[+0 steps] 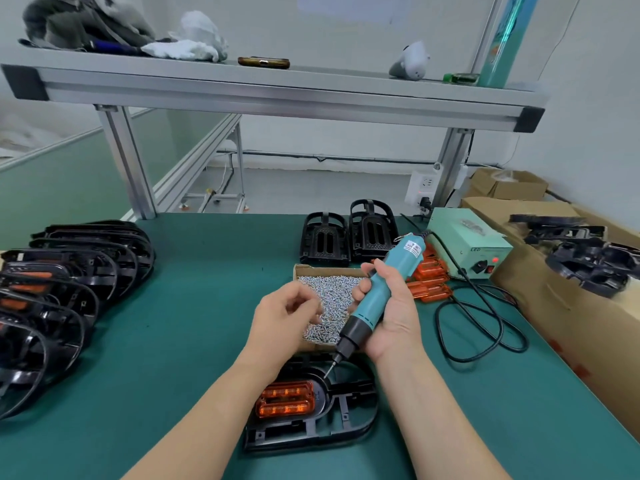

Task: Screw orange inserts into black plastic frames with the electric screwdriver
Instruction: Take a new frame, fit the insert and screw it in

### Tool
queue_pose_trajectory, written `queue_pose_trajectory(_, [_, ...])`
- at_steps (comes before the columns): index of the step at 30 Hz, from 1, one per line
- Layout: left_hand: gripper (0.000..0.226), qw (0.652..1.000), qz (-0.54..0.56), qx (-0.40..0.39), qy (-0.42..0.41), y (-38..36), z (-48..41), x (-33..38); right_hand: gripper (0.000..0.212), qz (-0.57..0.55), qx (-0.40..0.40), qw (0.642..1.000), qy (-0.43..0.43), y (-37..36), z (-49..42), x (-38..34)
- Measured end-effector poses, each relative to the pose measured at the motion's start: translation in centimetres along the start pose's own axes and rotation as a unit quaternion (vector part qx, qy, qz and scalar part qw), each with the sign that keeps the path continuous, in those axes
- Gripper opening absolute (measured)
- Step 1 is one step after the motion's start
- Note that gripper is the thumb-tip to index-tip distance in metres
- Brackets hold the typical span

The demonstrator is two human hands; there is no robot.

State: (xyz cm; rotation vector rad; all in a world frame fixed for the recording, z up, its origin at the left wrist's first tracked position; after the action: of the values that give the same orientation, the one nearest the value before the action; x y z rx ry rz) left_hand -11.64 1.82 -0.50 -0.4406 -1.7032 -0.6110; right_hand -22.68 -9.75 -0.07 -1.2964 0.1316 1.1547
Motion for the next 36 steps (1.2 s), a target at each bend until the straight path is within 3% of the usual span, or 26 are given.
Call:
queue_pose_trajectory(4, [0.023, 0.992, 0.102, 0.017, 0.066, 1.0, 2.6, -0.6, 0.027, -0.014, -0.003, 1.000, 0.003, -0.6, 0.6, 0.0])
queue_pose_trajectory(9, [0.030, 0.985, 0.126, 0.011, 0.116, 2.2, 6.0, -1.7, 0.033, -0.025, 0.023, 0.999, 0.014, -0.7, 1.4, 0.4])
queue_pose_trajectory(15, [0.022, 0.961, 0.212, -0.003, 0.176, 2.4, 9.1, -2.2, 0.031, -0.033, 0.064, 0.997, 0.027, -0.7, 2.3, 0.8])
queue_pose_trajectory(29, [0.018, 0.944, 0.264, 0.052, 0.192, 3.8, 11.1, -1.6, 0.026, -0.059, 0.096, 0.992, 0.053, -0.8, 3.4, 1.4])
queue_pose_trajectory(36, [0.019, 0.960, 0.206, 0.075, 0.173, 4.8, 11.6, -1.3, 0.017, -0.045, 0.097, 0.992, 0.073, -0.7, 3.9, 2.1])
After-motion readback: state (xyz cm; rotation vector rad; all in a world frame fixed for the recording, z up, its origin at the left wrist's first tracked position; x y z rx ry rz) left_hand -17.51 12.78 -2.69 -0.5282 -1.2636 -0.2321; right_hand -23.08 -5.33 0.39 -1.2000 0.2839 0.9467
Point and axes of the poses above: each hand's wrist, its own z-axis away from the middle knuckle, its own y-axis out of the back of the hand, x = y × z, the point moved 6 cm from there along -z, towards the middle knuckle, and after that the axes turned 8 degrees about x, right-handed, at the moved point
